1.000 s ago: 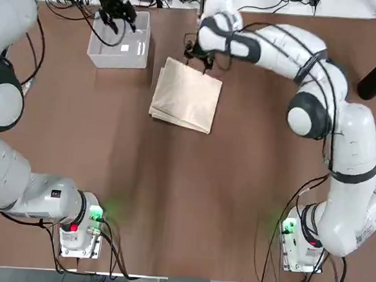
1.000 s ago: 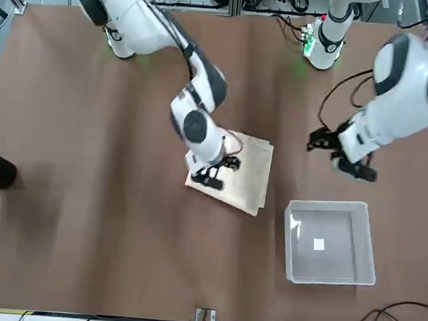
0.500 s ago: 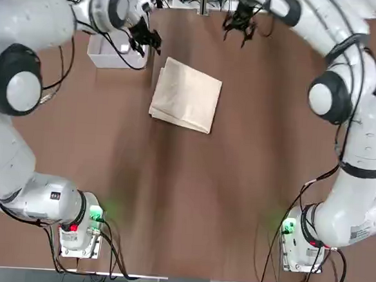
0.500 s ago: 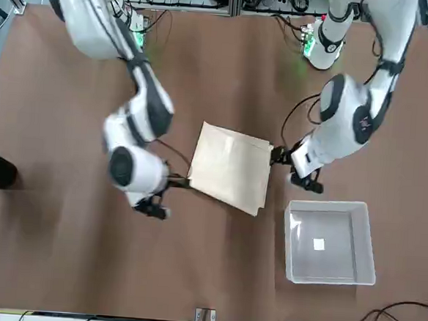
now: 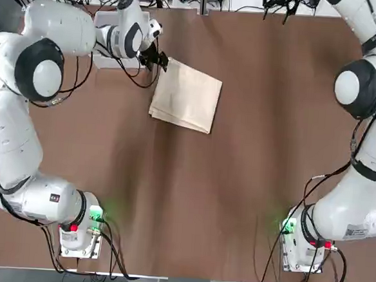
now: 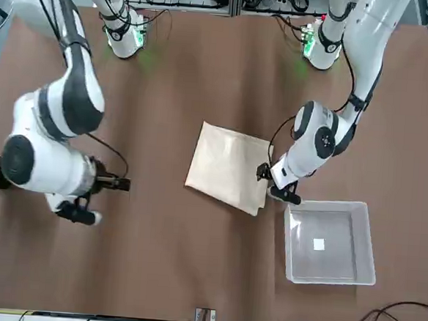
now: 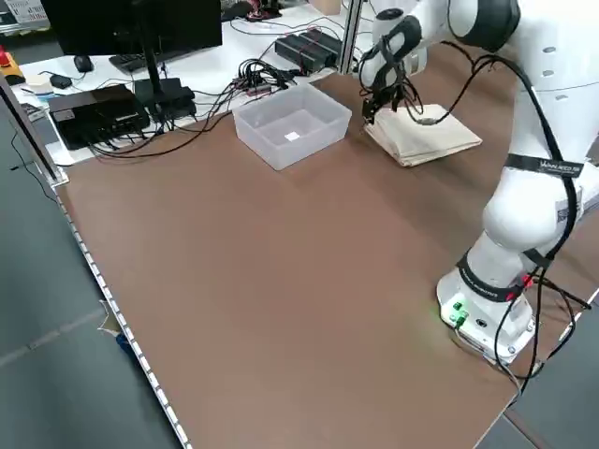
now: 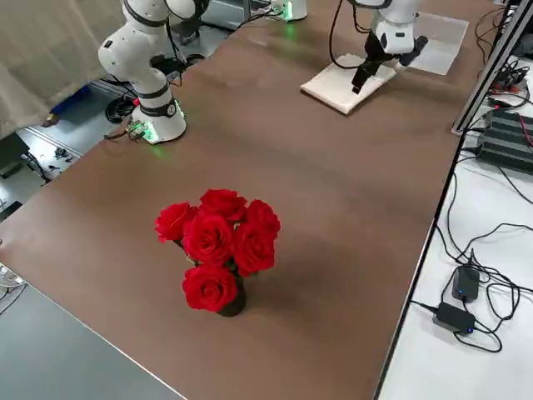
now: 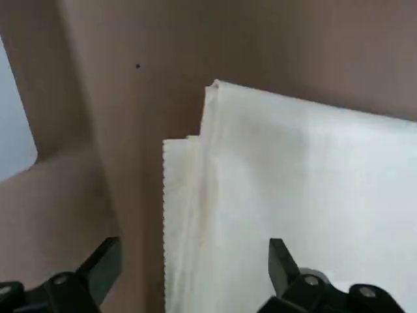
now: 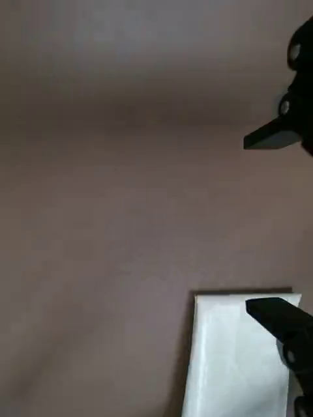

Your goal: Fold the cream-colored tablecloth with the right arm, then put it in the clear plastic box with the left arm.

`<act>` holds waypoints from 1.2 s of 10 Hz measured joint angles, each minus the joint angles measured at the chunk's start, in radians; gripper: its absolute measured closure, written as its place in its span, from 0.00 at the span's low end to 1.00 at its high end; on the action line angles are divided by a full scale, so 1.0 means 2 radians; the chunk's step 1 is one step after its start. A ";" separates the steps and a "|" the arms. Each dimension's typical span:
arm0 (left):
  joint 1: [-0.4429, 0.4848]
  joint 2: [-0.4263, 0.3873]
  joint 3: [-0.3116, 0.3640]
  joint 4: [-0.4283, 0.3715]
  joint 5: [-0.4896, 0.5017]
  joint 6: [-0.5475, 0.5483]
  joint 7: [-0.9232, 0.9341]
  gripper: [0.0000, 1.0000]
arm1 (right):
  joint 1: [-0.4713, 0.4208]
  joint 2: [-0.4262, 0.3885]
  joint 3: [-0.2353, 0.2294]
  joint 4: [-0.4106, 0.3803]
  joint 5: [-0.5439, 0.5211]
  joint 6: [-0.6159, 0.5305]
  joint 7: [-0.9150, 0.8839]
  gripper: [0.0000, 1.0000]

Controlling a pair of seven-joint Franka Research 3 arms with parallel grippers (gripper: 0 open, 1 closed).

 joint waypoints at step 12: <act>-0.010 0.060 -0.001 0.006 0.006 0.039 0.000 0.03 | -0.094 -0.106 -0.015 0.000 -0.066 -0.045 -0.024 0.00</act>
